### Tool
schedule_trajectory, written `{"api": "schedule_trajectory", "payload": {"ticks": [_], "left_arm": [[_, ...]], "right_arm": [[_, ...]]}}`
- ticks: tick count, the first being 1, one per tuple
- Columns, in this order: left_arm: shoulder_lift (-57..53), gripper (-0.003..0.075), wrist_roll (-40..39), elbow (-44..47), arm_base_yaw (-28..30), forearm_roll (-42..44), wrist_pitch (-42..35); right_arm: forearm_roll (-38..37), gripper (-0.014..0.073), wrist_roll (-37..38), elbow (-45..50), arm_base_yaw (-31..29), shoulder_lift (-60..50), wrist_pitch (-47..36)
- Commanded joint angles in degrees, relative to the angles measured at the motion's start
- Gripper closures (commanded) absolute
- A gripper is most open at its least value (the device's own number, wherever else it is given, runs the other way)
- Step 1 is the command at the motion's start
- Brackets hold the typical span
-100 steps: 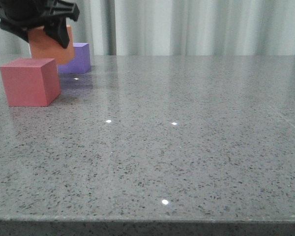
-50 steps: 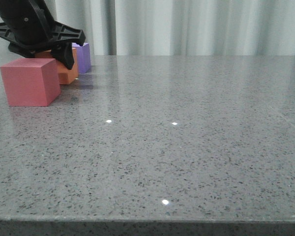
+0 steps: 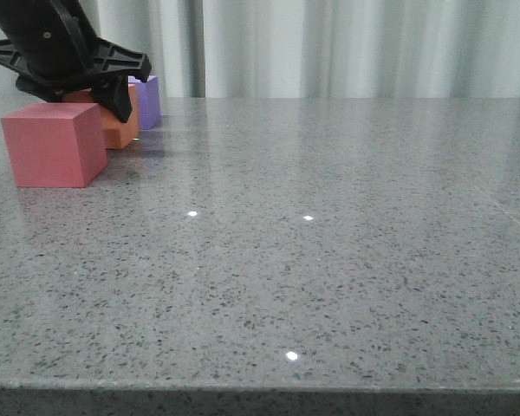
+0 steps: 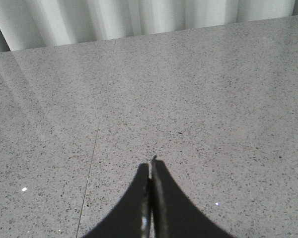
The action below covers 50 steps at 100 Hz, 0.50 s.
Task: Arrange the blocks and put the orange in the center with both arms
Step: 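Lower the orange cube between the pink and purple cubes, open left gripper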
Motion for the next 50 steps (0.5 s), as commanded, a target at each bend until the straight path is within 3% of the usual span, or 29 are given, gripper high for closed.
{"api": "schedule_trajectory", "payload": {"ticks": [1,10,15,29,50], "left_arm": [[-2.55,0.0227,0.06,-1.62,0.04,0.9,-3.34],[-2.55,0.0052,0.06,-1.62,0.04,0.9,-3.67],[-2.55,0.0014,0.06,-1.62,0.04,0.9,-3.81],[-3.51,0.0065,0.06,-1.62,0.04,1.24,-3.28],[-10.37,0.0066,0.06,-1.2,-0.09,1.24,2.55]], "right_arm": [[-0.18,0.0662,-0.38,-1.55,-0.16,0.03,-4.4],[-0.18,0.0662,-0.38,-1.55,-0.16,0.03,-4.4],[-0.18,0.0662,-0.38,-1.55,-0.16,0.03,-4.4],[-0.18,0.0662,-0.38,-1.55,-0.16,0.03,-4.4],[-0.18,0.0662,-0.38,-1.55,-0.16,0.03,-4.4]]}}
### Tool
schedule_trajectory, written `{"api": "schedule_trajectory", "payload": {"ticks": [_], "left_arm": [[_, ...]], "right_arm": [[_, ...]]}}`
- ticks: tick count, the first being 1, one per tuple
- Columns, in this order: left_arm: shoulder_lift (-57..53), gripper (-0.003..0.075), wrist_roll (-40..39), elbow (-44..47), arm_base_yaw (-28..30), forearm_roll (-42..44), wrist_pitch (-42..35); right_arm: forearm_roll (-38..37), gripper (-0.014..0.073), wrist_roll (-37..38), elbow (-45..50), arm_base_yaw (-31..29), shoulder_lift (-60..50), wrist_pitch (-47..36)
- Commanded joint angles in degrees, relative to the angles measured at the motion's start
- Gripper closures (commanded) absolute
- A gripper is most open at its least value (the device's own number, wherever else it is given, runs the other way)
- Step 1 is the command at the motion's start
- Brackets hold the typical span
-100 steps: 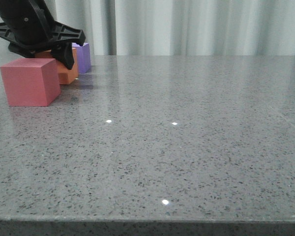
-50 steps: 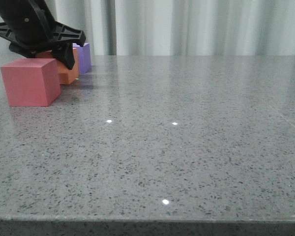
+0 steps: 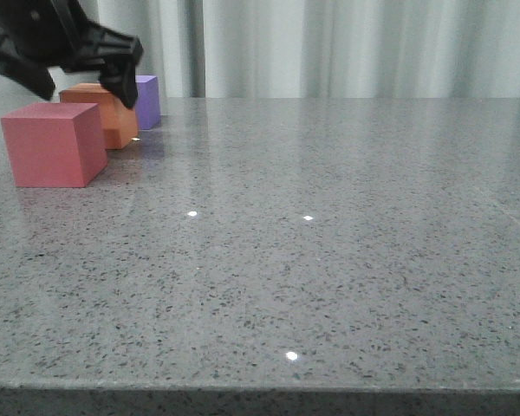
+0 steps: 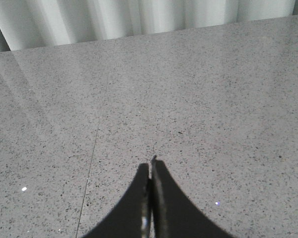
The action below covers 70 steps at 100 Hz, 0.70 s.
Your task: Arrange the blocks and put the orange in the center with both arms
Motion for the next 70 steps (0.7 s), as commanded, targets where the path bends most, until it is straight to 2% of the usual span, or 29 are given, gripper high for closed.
{"api": "schedule_trajectory", "payload": {"ticks": [1,37,70], "left_arm": [[-7.04,0.0066,0.0,-1.19,-0.09,0.64,-0.26],[-30.31,0.0066,-0.59,11.77,-0.09,0.64,-4.57],[-52.41,0.0073,-0.69,26.13,0.05,-1.38,-4.67]], "right_arm": [[-0.18,0.0662,-0.38,-1.55,-0.16,0.03,-4.4],[-0.18,0.0662,-0.38,-1.55,-0.16,0.03,-4.4],[-0.18,0.0662,-0.38,-1.55,-0.16,0.03,-4.4]]}}
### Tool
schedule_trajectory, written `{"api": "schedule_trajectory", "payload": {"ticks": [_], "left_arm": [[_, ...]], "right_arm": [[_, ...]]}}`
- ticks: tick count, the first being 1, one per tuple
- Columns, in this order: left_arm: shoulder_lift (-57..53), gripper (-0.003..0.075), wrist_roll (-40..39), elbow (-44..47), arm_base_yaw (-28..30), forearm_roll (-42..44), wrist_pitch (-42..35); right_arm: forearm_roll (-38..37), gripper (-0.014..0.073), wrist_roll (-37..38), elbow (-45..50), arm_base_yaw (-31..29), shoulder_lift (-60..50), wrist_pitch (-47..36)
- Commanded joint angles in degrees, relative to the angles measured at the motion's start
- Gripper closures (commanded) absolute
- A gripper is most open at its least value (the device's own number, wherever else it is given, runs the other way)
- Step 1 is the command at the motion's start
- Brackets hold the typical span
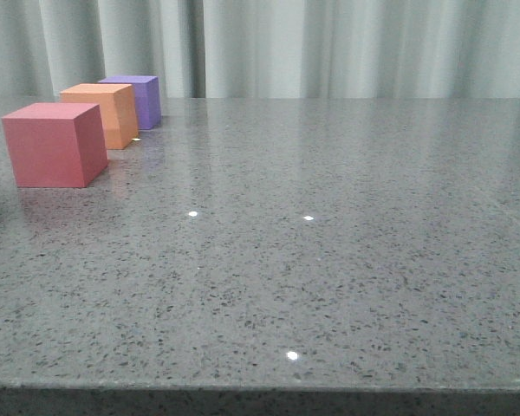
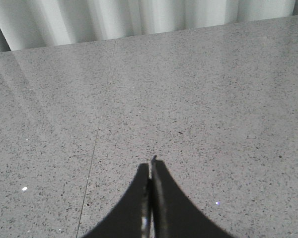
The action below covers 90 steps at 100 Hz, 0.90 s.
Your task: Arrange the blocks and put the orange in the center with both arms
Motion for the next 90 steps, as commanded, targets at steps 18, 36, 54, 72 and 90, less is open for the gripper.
{"api": "schedule_trajectory", "payload": {"ticks": [18,36,54,72,90], "left_arm": [[-19.27,0.0077,-0.69,9.27,0.05,-0.7,-2.87],[-31.04,0.016,-0.69,15.0,0.05,-0.83,-0.1],[-38.01,0.0428,-0.69,19.11,0.05,-1.07,2.06],[-39.29,0.0738,-0.69,19.99,0.05,-1.98,1.91],[-39.29,0.0741,-0.69,19.99,0.05,-1.98,1.91]], "right_arm": [[-0.18,0.0662,-0.38,-1.55,-0.16,0.03,-4.4],[-0.18,0.0662,-0.38,-1.55,-0.16,0.03,-4.4],[-0.18,0.0662,-0.38,-1.55,-0.16,0.03,-4.4],[-0.18,0.0662,-0.38,-1.55,-0.16,0.03,-4.4],[-0.18,0.0662,-0.38,-1.55,-0.16,0.03,-4.4]]}}
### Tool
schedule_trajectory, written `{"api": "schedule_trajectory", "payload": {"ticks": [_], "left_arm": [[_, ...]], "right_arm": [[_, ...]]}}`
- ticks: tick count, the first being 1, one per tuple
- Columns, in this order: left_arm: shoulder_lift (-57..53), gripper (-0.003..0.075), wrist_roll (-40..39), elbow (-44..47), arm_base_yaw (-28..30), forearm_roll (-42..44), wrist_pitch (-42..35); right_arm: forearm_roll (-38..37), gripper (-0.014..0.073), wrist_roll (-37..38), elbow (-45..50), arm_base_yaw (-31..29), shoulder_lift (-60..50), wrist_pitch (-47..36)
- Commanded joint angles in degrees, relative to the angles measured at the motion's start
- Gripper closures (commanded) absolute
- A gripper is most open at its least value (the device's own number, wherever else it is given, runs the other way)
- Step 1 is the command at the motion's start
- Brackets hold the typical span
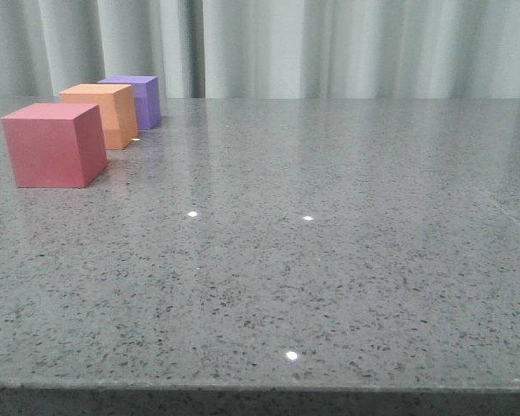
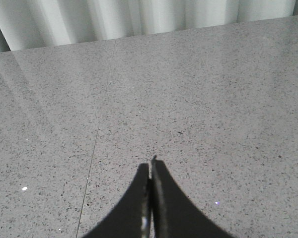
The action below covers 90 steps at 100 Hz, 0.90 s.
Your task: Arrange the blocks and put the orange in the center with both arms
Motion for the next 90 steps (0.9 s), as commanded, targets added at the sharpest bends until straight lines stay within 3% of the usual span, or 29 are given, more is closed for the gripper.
{"api": "schedule_trajectory", "payload": {"ticks": [1,46,60,68,84,90], "left_arm": [[0.66,0.0741,-0.59,-1.28,0.05,-0.14,-4.13],[0.66,0.0741,-0.59,-1.28,0.05,0.34,-4.89],[0.66,0.0741,-0.28,1.64,0.15,1.65,-8.46],[0.63,0.0741,2.47,4.17,1.51,0.57,-11.41],[-1.78,0.0741,16.53,10.88,7.4,-10.92,-21.48],[-3.34,0.0741,18.01,13.87,9.2,-12.51,-25.57]], "right_arm": [[-0.18,0.0662,-0.38,-1.55,-0.16,0.03,-4.4],[-0.18,0.0662,-0.38,-1.55,-0.16,0.03,-4.4],[-0.18,0.0662,-0.38,-1.55,-0.16,0.03,-4.4],[-0.18,0.0662,-0.38,-1.55,-0.16,0.03,-4.4],[-0.18,0.0662,-0.38,-1.55,-0.16,0.03,-4.4],[-0.18,0.0662,-0.38,-1.55,-0.16,0.03,-4.4]]}}
